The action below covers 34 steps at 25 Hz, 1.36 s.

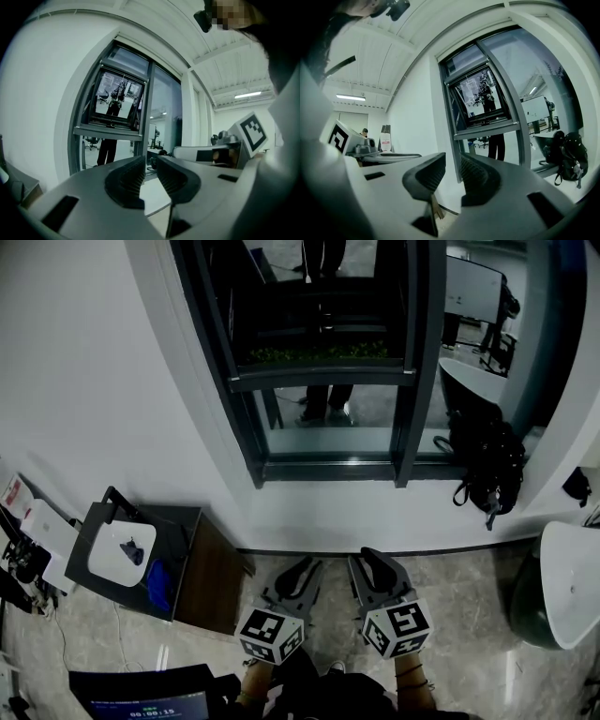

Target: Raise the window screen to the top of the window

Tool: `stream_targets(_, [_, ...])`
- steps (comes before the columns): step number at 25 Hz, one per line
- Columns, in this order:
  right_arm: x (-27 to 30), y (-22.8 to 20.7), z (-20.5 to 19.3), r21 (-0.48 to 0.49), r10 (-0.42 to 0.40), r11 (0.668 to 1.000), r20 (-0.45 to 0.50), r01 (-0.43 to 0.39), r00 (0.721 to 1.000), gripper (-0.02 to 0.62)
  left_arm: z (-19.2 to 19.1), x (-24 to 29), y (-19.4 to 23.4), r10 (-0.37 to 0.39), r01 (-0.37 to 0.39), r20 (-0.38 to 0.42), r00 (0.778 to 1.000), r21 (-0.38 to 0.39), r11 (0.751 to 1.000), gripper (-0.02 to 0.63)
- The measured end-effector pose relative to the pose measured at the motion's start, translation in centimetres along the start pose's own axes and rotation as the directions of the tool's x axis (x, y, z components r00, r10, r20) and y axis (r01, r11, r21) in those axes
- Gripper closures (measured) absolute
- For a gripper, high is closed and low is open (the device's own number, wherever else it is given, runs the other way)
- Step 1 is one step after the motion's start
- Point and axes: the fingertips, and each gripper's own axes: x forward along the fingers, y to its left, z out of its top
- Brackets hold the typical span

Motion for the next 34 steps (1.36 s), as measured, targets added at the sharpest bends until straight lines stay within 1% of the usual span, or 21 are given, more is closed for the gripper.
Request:
stream_targets(7, [0.3, 0.8, -0.3, -0.007, 0.002, 1.0, -0.006, -0.002, 1.0, 0.517, -0.2, -0.6, -0.3, -0.02, 0.021, -0.002, 1.0, 0.017, 1.0, 0.545])
stream_targets(12, [0.7, 1.6, -0.2, -0.009, 0.002, 1.0, -0.003, -0.002, 1.0, 0.517, -0.2, -1.1, 0.2, -0.026, 0.026, -0.009, 1.0, 0.033, 0.999, 0.545])
stream_targets(17, [1.2, 1.7, -0.1, -0.015, -0.012, 1.0, -0.002, 0.012, 1.0, 0.517, 0.0, -1.2, 0.6, -0.035, 0.036, -0.009, 0.999, 0.043, 0.998, 0.545])
stream_targets(23, [1.9, 1.9, -0.1, -0.009, -0.023, 1.0, 0.007, 0.023, 1.0, 0.517, -0.3, -1.4, 1.3, -0.04, 0.042, -0.028, 0.999, 0.064, 0.997, 0.545])
stream_targets(30, [2.3, 2.5, -0.5, -0.011, -0.012, 1.0, -0.004, 0.012, 1.0, 0.517, -1.4, -1.7, 1.8, -0.02, 0.03, -0.076, 0.997, 0.126, 0.992, 0.545])
stream_targets(34, [2.6, 2.7, -0.6, -0.016, -0.006, 1.0, -0.015, 0.006, 1.0, 0.517, -1.8, -1.7, 2.0, -0.014, 0.027, -0.088, 0.996, 0.147, 0.989, 0.545])
